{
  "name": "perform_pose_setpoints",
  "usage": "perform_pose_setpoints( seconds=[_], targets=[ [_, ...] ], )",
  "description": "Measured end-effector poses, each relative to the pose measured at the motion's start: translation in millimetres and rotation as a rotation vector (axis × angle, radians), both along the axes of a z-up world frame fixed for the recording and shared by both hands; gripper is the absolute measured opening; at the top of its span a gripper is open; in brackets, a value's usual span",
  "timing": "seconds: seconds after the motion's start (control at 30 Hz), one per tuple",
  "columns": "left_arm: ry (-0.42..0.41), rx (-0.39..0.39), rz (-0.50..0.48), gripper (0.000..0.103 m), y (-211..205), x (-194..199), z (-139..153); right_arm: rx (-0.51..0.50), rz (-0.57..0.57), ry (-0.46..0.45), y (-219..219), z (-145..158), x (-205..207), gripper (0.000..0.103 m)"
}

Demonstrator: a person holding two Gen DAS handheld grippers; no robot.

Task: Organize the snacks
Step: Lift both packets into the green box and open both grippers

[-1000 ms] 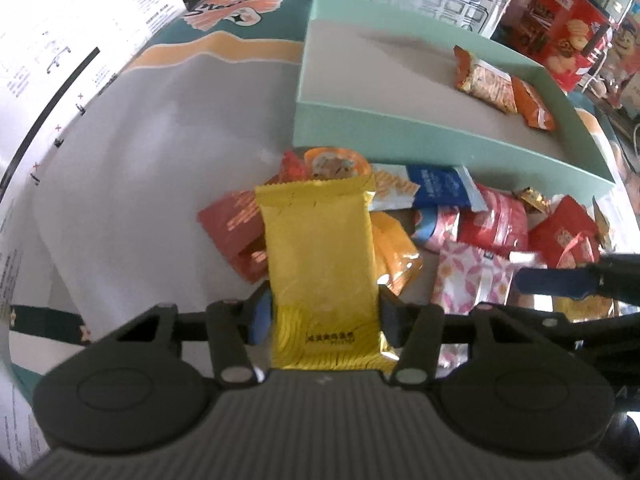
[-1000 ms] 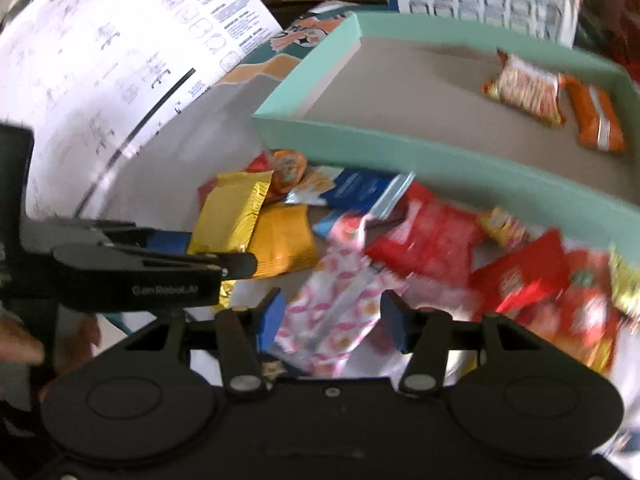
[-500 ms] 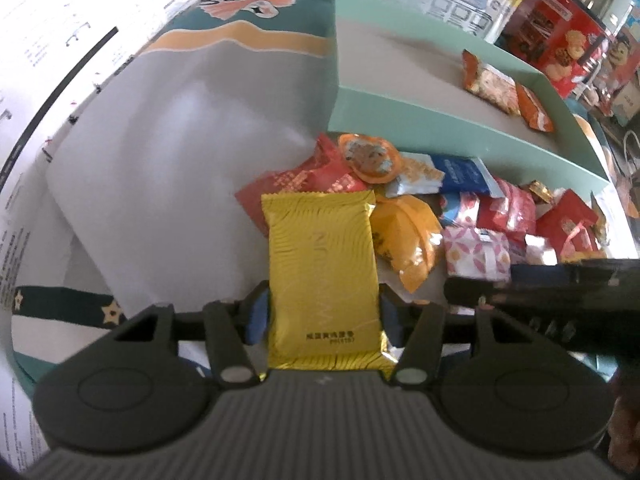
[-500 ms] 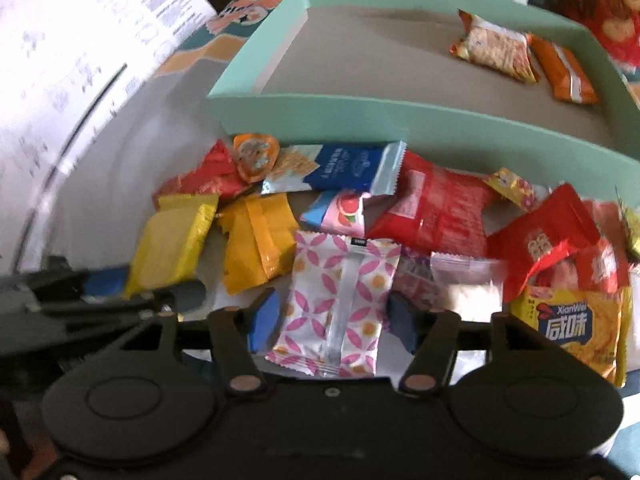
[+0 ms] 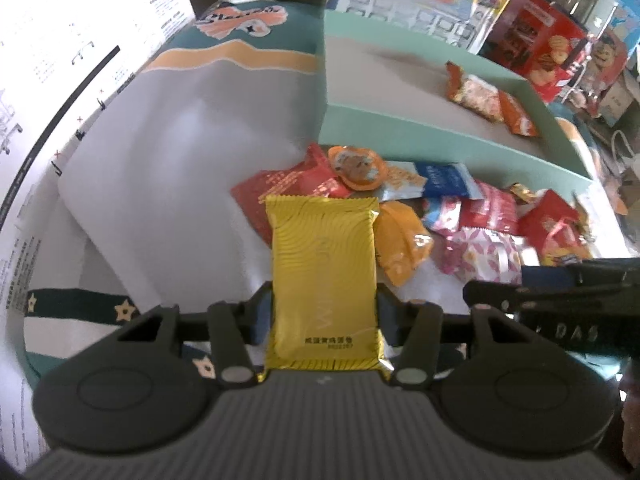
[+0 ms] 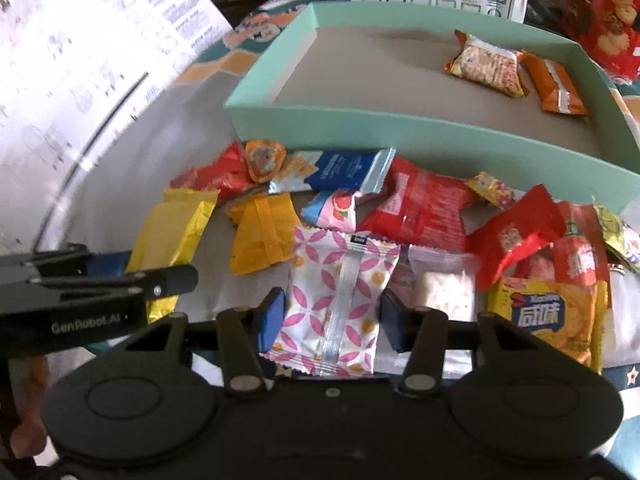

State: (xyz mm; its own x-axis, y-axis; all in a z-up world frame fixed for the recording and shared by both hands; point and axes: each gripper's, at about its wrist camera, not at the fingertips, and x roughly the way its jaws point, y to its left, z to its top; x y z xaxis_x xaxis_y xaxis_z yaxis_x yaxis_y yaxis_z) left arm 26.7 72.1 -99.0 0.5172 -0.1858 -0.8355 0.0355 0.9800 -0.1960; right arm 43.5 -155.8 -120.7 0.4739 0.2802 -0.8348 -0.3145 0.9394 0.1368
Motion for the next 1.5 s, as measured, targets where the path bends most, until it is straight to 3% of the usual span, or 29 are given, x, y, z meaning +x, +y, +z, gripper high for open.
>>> perform_pose_setpoints(
  seconds=[0.3,0.43,0.57,0.73,0.9,1.17,1.2,1.27,1.33,1.4,1.5],
  targets=[
    [-0.101,0.002,-0.012,0.052,-2.9,2.2,53.5,0.099,0.002,-0.076,-25.8,46.1,4.4,0.050],
    [-0.169,0.059,-0.048,0.052,-11.4,36.2,80.1,0.106,-0.025,-0.118,-38.3,66.0,37.7,0.050],
    [-0.189,0.080,-0.080,0.052,-25.7,97.1,93.1,0.120,-0.051,-0.118,-43.8,79.4,90.7,0.050],
    [-0.189,0.123,-0.094,0.052,-46.1,174.8,87.3,0.136,-0.075,-0.104,-42.8,85.8,166.8,0.050],
    [-0.149,0.176,-0.110,0.052,-68.6,242.4,62.7,0.145,-0.112,-0.048,-42.2,63.3,231.4,0.050],
    [-0.079,0.231,-0.133,0.053,-78.9,292.0,22.9,0.136,-0.090,-0.017,-38.1,34.6,282.0,0.051],
    [-0.076,0.236,-0.136,0.054,-79.4,294.6,19.1,0.127,-0.083,-0.021,-36.7,33.6,284.2,0.053],
    [-0.091,0.254,-0.147,0.066,-82.9,294.3,16.9,0.116,-0.077,-0.039,-35.8,34.7,286.3,0.065],
    [-0.136,0.292,-0.153,0.096,-89.2,287.6,21.5,0.139,-0.076,-0.060,-37.4,40.7,284.0,0.094],
    [-0.195,0.320,-0.150,0.101,-94.4,277.1,31.3,0.144,-0.074,-0.095,-36.9,47.0,278.6,0.097],
    [-0.208,0.296,-0.140,0.101,-95.1,268.6,45.0,0.134,-0.083,-0.105,-36.5,56.3,269.5,0.101]
  ],
)
